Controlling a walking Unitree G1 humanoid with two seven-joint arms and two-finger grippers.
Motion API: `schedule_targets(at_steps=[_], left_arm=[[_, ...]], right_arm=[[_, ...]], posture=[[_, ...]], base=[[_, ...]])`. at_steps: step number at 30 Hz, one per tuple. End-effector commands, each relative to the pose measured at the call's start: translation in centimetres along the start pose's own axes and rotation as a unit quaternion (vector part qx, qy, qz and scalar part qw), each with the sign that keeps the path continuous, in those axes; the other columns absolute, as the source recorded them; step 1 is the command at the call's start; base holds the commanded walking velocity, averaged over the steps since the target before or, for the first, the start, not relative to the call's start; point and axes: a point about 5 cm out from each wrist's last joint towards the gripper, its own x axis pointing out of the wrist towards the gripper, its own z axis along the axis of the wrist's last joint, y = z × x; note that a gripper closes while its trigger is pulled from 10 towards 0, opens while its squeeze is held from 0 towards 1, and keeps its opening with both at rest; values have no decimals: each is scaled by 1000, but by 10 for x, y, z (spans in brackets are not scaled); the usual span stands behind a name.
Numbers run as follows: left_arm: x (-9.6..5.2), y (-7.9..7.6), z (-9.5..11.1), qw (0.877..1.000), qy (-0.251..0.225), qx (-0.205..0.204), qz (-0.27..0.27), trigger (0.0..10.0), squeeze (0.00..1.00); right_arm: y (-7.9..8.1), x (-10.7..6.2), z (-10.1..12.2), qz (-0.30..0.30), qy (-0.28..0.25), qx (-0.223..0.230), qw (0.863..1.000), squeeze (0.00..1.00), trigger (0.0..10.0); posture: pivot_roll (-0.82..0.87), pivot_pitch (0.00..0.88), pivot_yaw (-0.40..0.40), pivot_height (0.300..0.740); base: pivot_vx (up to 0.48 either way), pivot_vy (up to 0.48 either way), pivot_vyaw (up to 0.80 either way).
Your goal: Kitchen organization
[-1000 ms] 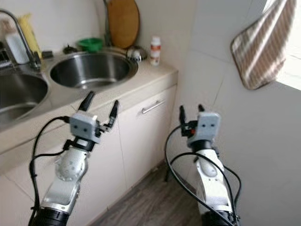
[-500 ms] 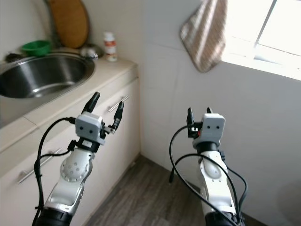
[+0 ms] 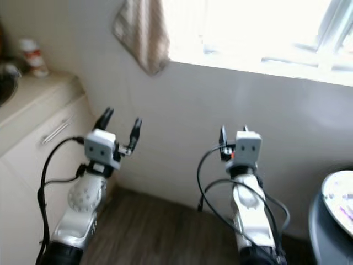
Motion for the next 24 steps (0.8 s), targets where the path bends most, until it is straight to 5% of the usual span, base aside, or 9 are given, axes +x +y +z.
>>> schedule_targets(at_steps=[1,7,14,24], left_arm=[[0,6,-1,1000,5,5,3,10000,0],[0,6,-1,1000,2,7,-1,10000,0],[0,5,1,1000,-8,10,-4,10000,0],[-2,0,-3,1000,4,20,-16,10000,0]], right_arm=[[3,1,2,1,-4,4,1000,0,10000],[4,2,2,0,-5,2,1000,0,10000],[5,2,1,3,-5,-9,1000,0,10000],[10,-1,-5,24,6,-26,999,0,10000]], posture=[[27,0,-1,740],[29,0,0,740],[27,0,2,740],[23,0,2,740]], base=[[0,476,-800],[0,476,-800],[0,0,-800],[0,0,-40]])
